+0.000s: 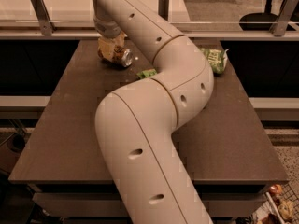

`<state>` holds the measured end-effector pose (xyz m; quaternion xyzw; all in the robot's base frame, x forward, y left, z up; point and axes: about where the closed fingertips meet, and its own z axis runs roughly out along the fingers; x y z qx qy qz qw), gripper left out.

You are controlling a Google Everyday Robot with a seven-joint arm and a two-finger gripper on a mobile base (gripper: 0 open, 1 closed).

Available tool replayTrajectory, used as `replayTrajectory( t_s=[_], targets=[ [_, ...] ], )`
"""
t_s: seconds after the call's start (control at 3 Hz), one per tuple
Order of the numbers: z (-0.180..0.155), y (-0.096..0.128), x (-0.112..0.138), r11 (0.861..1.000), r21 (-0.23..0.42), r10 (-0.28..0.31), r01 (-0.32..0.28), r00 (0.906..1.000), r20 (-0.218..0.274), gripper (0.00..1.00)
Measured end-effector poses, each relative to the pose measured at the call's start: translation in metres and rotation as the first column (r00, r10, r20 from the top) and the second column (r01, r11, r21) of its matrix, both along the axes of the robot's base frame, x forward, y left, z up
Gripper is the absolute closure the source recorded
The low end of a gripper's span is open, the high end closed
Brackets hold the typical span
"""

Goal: Pick orange can

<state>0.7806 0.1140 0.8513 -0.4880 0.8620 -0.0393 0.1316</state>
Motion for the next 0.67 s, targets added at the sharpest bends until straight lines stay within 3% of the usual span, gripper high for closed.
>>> replayTrajectory(
  t_s=[0.33,0.67],
  targets=[
    [-0.0015,0.0024,0.0032,1.000,0.006,0.002,-0.002,1.0000,0.008,1.00],
    [-0.0013,0.0030,0.0054,1.000,0.013,-0.001,0.001,0.9999,0.016,1.00]
  ],
)
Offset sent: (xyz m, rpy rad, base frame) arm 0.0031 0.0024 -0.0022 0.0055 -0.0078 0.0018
